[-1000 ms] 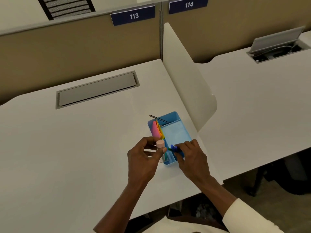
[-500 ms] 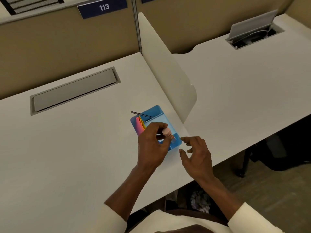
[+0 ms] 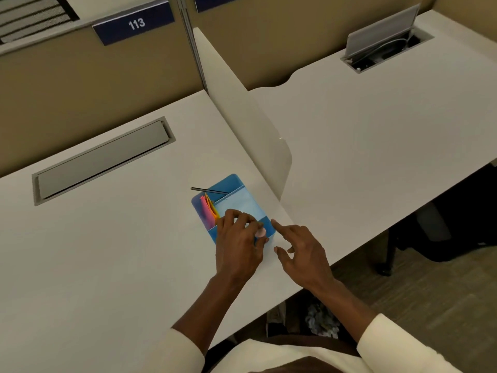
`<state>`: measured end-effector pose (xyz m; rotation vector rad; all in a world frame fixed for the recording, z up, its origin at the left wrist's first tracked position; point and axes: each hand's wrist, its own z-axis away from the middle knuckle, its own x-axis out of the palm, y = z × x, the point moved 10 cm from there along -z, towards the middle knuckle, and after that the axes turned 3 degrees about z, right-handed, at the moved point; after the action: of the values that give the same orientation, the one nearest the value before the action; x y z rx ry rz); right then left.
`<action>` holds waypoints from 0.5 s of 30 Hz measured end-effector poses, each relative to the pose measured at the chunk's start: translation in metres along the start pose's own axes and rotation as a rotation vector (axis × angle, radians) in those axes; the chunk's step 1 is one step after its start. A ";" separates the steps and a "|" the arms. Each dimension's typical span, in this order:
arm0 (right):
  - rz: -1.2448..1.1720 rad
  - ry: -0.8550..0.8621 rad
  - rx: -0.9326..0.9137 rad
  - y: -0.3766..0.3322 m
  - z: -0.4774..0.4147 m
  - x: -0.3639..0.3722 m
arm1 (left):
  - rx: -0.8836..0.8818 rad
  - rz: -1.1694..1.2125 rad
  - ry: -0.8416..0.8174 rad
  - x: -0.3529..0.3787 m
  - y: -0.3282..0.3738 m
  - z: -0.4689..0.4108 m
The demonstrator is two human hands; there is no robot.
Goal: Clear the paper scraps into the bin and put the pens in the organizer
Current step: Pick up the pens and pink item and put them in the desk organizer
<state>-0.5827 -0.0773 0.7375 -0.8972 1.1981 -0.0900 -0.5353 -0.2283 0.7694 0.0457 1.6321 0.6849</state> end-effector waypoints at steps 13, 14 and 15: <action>0.103 -0.061 -0.038 0.002 0.001 0.008 | 0.009 -0.020 -0.033 0.006 0.005 0.010; 0.122 -0.067 -0.040 0.002 0.002 0.009 | 0.014 -0.021 -0.012 0.001 0.003 0.014; 0.138 -0.071 -0.045 0.003 0.003 0.011 | 0.021 -0.028 0.017 -0.004 -0.001 0.018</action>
<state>-0.5769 -0.0795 0.7276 -0.8477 1.1960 0.0799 -0.5182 -0.2235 0.7726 0.0316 1.6535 0.6484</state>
